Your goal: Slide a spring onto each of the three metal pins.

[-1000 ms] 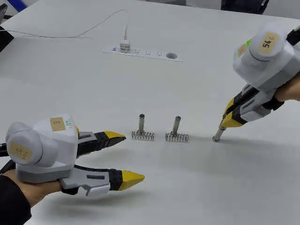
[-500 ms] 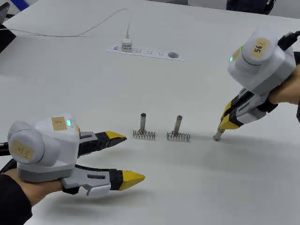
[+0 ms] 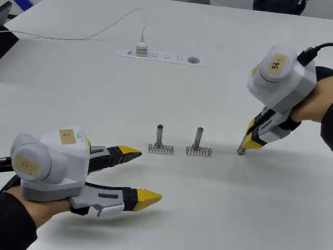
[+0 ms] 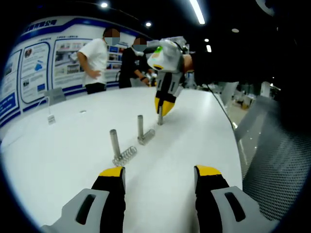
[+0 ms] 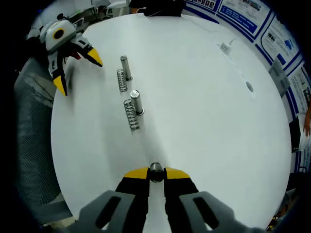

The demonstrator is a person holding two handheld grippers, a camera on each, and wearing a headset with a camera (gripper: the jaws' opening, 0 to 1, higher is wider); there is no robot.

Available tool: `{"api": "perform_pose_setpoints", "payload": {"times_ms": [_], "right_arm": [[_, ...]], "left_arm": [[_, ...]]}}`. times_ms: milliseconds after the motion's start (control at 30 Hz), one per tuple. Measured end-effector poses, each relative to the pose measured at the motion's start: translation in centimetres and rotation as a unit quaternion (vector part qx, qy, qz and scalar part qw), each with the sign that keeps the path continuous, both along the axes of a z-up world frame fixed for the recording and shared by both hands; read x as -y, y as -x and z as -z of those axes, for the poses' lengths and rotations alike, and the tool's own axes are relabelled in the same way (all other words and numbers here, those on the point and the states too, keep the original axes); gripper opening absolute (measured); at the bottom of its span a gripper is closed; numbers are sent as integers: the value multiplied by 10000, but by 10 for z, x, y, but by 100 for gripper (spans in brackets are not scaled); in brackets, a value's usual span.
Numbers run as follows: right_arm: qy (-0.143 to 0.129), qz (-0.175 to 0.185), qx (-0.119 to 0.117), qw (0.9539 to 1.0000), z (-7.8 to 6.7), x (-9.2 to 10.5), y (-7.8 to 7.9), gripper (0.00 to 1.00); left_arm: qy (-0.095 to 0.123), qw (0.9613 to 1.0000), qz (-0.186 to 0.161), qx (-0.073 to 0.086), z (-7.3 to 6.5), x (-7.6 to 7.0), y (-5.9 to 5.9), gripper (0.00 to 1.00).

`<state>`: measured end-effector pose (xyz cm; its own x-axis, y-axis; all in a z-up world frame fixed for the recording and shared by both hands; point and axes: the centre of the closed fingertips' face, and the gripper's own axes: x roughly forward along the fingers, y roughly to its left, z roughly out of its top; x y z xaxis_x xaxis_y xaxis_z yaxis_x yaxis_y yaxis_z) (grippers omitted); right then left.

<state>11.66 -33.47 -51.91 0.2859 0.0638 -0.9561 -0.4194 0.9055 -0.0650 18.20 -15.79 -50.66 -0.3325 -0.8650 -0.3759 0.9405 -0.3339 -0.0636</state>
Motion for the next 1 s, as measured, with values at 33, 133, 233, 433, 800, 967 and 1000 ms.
{"api": "perform_pose_setpoints", "payload": {"times_ms": [33, 133, 233, 433, 800, 967, 1000], "right_arm": [[-1, 4, -10, 10000, 1, 0, 0, 12], [-4, 16, -40, 10000, 2, 0, 0, 12], [13, 2, -99, 9999, 6, -1, 2, 12], [-7, 27, -147, 9999, 6, 0, 3, 12], [-20, 18, -196, 9998, 6, -2, 5, 13], [-53, 19, -155, 9999, 4, -4, 4, 18], [-51, 18, -154, 9999, 4, -4, 4, 18]], "left_arm": [[-2, 10000, -2, 5, 0, 0, 0, 58], [-1, 10000, -6, -3, 0, 0, 0, 58], [-5, 10000, -3, 1, 0, 0, 1, 58], [-7, 10000, -2, -7, 0, 0, 1, 58], [-11, 10000, 17, -6, 1, 0, 1, 58], [-16, 10000, 15, -5, 1, 0, 1, 58], [-18, 10000, 18, -4, 1, 0, 1, 58]]}}
